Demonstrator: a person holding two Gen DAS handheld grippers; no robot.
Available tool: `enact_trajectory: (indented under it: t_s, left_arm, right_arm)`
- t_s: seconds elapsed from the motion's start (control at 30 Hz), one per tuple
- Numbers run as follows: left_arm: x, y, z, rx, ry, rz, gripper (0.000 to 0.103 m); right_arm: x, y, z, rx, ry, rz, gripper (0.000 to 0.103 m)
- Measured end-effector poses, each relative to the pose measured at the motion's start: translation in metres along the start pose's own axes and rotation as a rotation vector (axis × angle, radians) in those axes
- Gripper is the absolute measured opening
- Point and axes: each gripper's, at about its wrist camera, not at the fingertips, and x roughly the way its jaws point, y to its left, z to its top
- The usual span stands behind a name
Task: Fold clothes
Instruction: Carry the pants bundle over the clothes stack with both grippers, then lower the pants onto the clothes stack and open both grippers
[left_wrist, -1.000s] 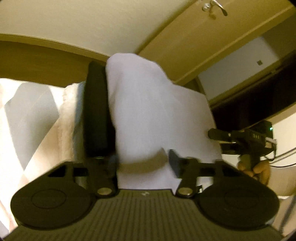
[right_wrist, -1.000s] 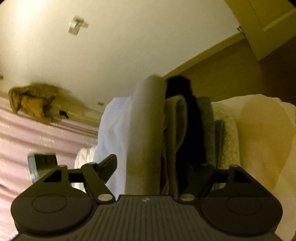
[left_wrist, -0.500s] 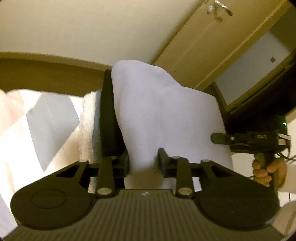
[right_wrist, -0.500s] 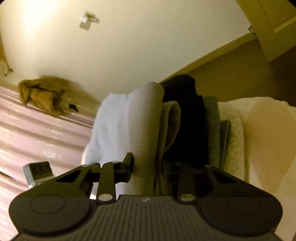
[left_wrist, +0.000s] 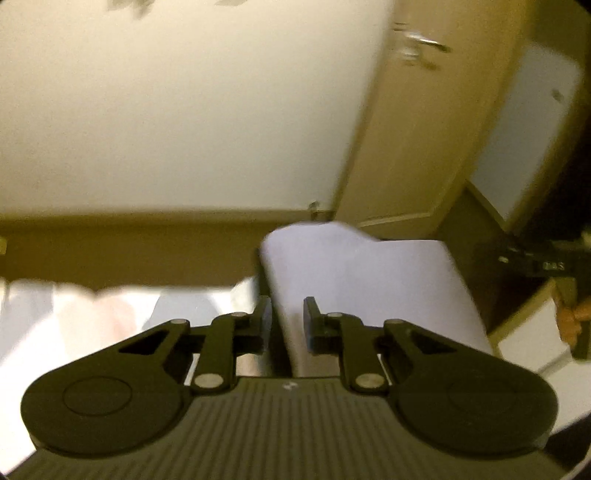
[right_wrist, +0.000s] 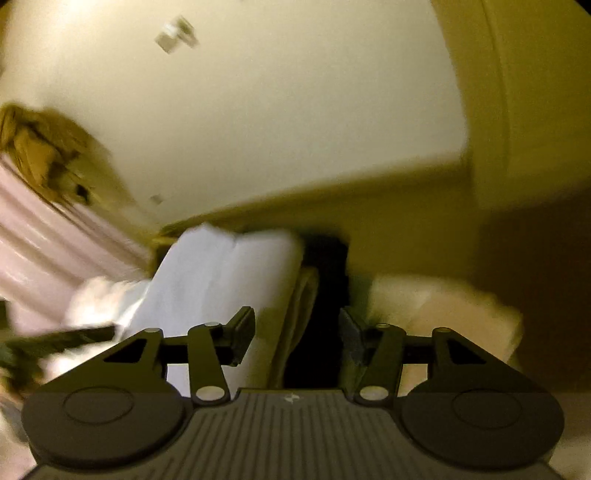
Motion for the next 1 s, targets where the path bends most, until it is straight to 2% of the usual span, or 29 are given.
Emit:
enact_trajectory:
  t_s: [0.07, 0.13, 0.2, 0.23, 0.3, 0.4, 0.5, 0.67, 0.73, 0.87, 0.93, 1.0]
  left_arm:
    - [0.010, -0.021, -0.005, 0.099, 0.017, -0.017, 0.013]
    - [0.028, -0.032, -0.024, 0.157, 0.050, 0.012, 0.012]
    - [0.044, -0.029, -0.051, 0.142, 0.029, 0.035, 0.013]
    - [0.050, -0.025, -0.060, 0.101, 0.023, 0.028, 0.013]
    - [0.057, -0.024, -0.067, 0.065, -0.002, 0.019, 0.016]
    - [0.059, -0.031, -0.069, 0.086, -0.024, 0.014, 0.018]
    - [0.053, -0.034, -0.054, 0.129, 0.000, 0.001, 0.018]
    - [0.028, -0.024, -0.016, 0.215, -0.047, -0.014, 0.018]
    - [0.036, -0.019, -0.003, 0.225, -0.049, -0.012, 0.018]
    - [0.074, -0.009, 0.011, 0.194, -0.017, -0.012, 0.018]
    - [0.094, -0.001, 0.005, 0.162, 0.034, 0.000, 0.019]
    - [0.096, 0.003, -0.001, 0.131, 0.042, 0.015, 0.019]
  right_arm:
    - [-0.010, 0.022, 0.000, -0.167, -0.078, 0.003, 0.054]
    - [-0.009, 0.048, -0.007, -0.326, -0.087, 0.051, 0.054]
    - [0.001, 0.066, -0.024, -0.451, -0.050, 0.090, 0.053]
    - [0.007, 0.070, -0.033, -0.492, -0.023, 0.101, 0.052]
    - [0.022, 0.071, -0.053, -0.586, 0.057, 0.104, 0.052]
    - [0.030, 0.057, -0.076, -0.733, 0.058, 0.082, 0.052]
    - [0.035, 0.040, -0.078, -0.749, 0.067, 0.094, 0.054]
    - [0.029, 0.042, -0.059, -0.729, 0.113, 0.112, 0.055]
    - [0.022, 0.045, -0.046, -0.704, 0.104, 0.130, 0.054]
    - [0.013, 0.053, -0.013, -0.600, -0.004, 0.154, 0.053]
    - [0.024, 0.054, -0.001, -0.563, -0.025, 0.143, 0.053]
    - [0.041, 0.049, 0.001, -0.566, 0.031, 0.108, 0.053]
